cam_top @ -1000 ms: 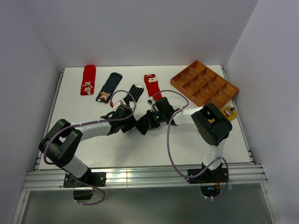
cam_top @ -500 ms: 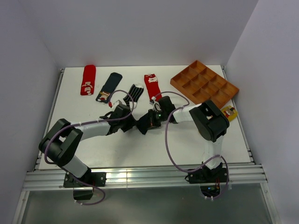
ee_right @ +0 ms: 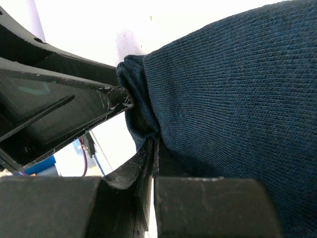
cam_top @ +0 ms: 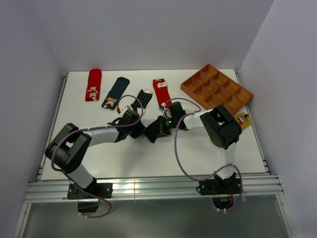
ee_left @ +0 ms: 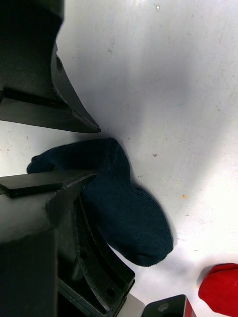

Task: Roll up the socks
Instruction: Roll the sock at the center of the board.

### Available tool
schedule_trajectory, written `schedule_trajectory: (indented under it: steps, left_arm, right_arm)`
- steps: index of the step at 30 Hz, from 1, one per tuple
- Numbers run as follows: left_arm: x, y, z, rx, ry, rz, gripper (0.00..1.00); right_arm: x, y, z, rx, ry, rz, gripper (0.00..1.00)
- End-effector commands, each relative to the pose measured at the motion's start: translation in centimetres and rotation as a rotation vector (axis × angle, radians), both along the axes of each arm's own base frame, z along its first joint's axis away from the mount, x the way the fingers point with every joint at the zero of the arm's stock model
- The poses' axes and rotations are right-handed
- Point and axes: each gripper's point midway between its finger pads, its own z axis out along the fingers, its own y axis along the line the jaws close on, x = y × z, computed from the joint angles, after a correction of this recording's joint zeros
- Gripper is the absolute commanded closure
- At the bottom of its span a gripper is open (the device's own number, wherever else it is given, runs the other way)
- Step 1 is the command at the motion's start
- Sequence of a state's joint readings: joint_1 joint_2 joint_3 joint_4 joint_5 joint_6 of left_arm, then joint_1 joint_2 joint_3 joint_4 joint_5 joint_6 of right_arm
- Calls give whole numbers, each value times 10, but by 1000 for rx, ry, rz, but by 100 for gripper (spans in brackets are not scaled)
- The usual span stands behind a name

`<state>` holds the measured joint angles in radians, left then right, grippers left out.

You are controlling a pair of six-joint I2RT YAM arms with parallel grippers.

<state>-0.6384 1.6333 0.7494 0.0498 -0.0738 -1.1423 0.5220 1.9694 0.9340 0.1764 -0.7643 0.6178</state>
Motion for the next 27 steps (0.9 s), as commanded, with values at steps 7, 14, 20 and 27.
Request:
schedule_trajectory:
  steps: [7,14,20,27]
  left_arm:
    - [-9,11,-21,54,66,4,54]
    - [-14,22,-19,30,52,8,49]
    - [-11,26,-18,12,28,-2,56]
    - [-10,20,-24,-7,39,-33,59]
  right_arm:
    - [-16,-47,-70,-278,96,-80,97]
    - [-16,-46,-70,-272,95,-75,97]
    - [-17,-46,-69,-270,94,-76,97]
    - [-16,-46,-68,-266,90,-75,97]
